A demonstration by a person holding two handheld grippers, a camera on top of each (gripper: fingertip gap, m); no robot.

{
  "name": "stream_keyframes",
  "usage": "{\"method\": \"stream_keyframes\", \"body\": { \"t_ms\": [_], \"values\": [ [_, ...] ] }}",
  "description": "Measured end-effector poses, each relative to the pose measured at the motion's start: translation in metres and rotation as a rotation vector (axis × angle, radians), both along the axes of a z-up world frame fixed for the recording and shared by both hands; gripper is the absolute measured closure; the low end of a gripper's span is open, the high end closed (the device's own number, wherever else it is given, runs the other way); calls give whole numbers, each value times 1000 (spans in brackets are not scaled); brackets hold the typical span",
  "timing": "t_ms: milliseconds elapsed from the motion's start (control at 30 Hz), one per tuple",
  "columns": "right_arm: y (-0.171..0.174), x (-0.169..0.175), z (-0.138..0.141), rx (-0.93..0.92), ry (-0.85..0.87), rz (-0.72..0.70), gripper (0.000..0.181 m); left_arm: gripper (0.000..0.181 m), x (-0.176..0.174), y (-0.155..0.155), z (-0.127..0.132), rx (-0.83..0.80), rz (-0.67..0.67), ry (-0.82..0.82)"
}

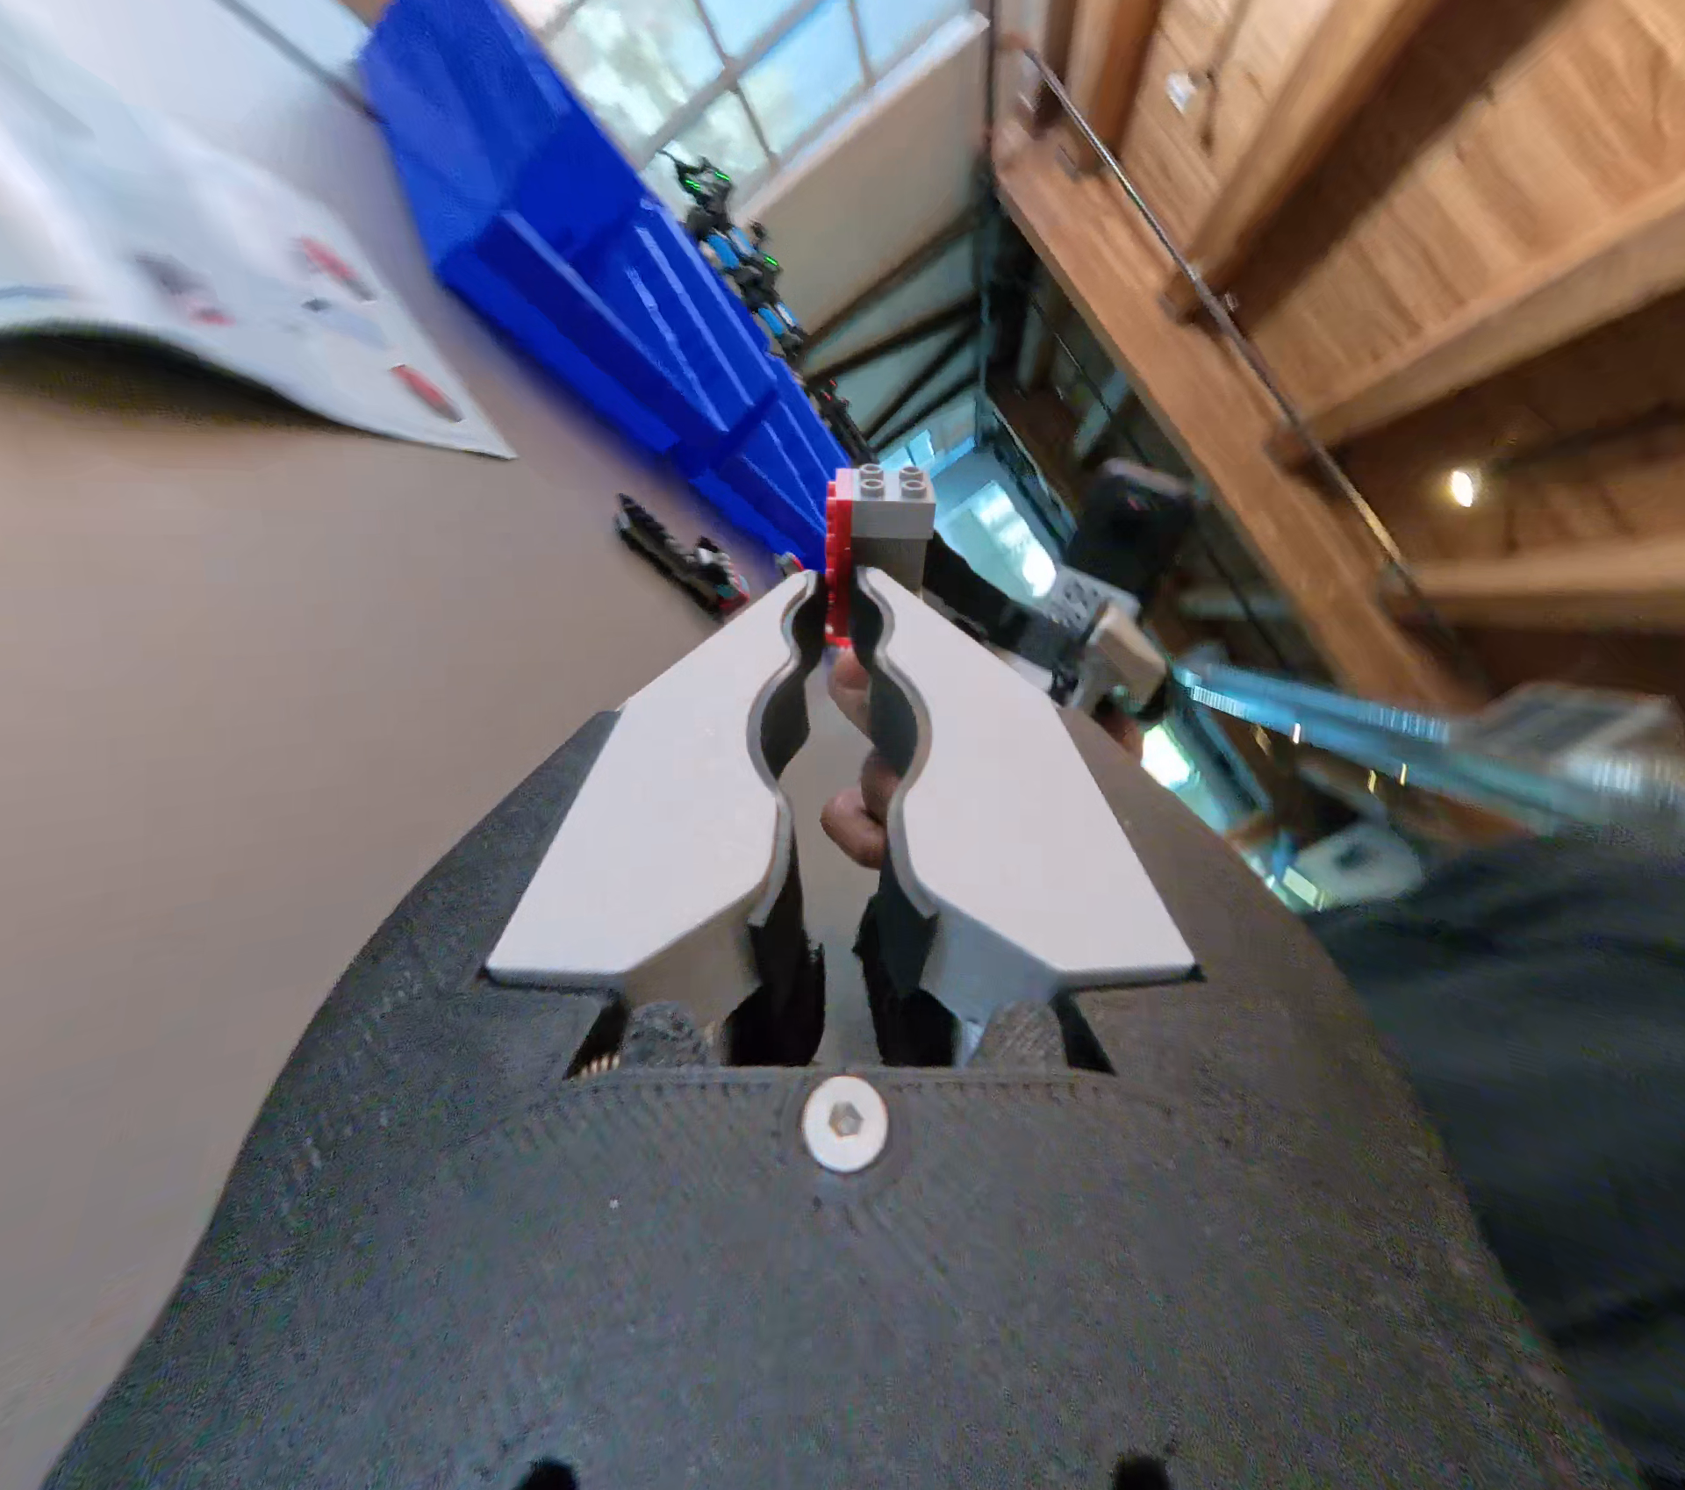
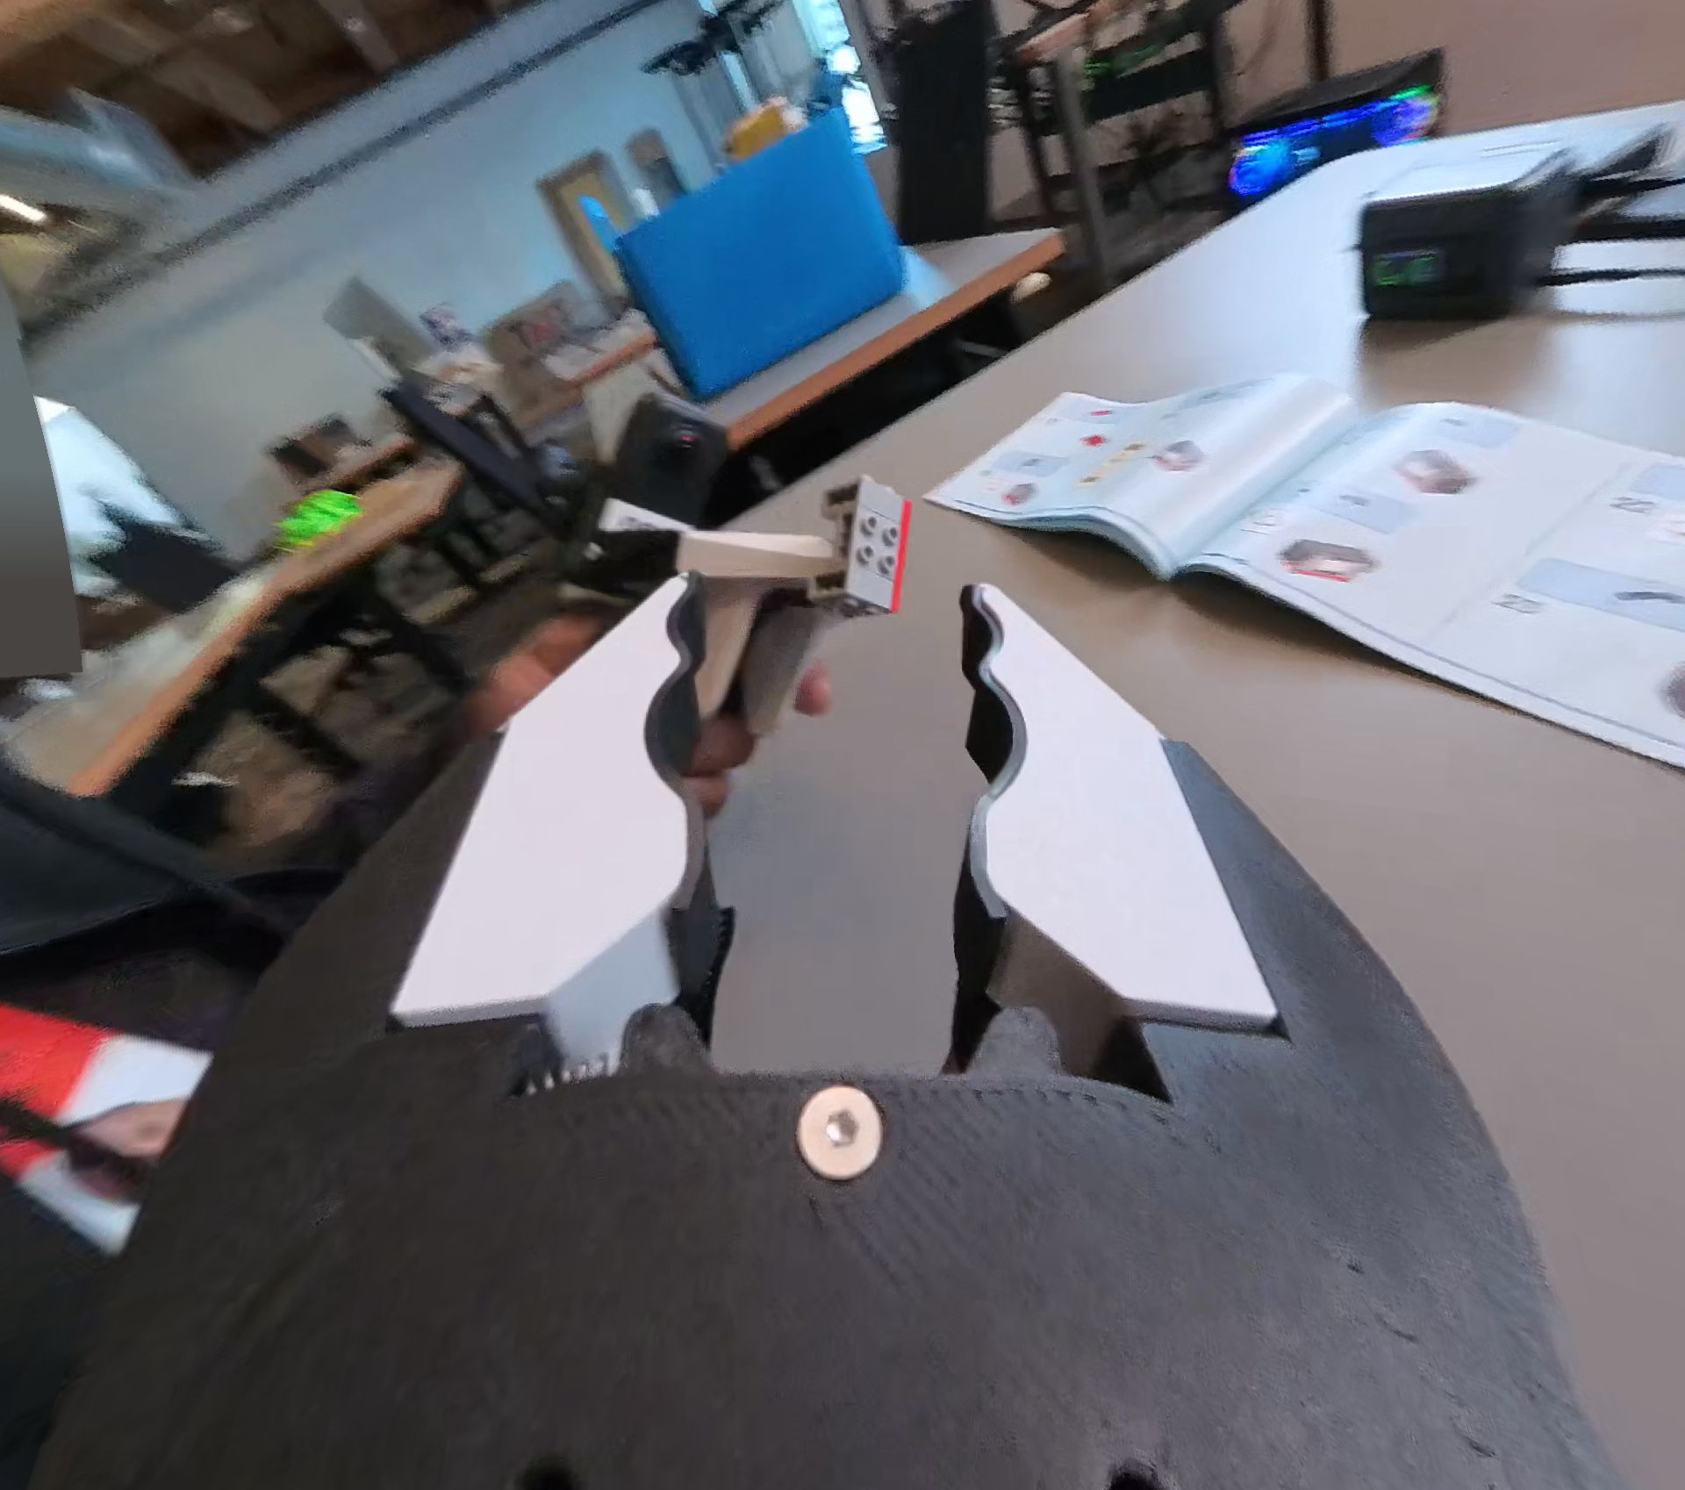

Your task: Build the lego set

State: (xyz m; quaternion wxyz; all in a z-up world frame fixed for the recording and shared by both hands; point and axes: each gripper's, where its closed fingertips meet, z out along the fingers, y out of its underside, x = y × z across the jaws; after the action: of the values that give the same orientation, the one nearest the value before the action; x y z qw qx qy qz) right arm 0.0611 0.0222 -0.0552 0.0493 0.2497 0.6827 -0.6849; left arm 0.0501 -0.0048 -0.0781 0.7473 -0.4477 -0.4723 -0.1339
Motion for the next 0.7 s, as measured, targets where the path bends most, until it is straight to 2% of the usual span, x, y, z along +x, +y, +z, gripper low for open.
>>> {"method": "stream_keyframes", "body": {
  "t_ms": [133,267,533,700],
  "values": [
    [-8,-19,-25,228,175,-158,134,177,-11,-8,-15,61,74,-146],
    [-26,-20,-34,308,272,-190,145,177,-14,-7,-22,108,107,-222],
    [-40,-22,-43,364,306,-212,164,177,-14,-8,-29,160,108,-280],
    [-39,-29,-49,394,290,-241,166,172,-14,-12,-35,112,93,-296]
  ]
}}
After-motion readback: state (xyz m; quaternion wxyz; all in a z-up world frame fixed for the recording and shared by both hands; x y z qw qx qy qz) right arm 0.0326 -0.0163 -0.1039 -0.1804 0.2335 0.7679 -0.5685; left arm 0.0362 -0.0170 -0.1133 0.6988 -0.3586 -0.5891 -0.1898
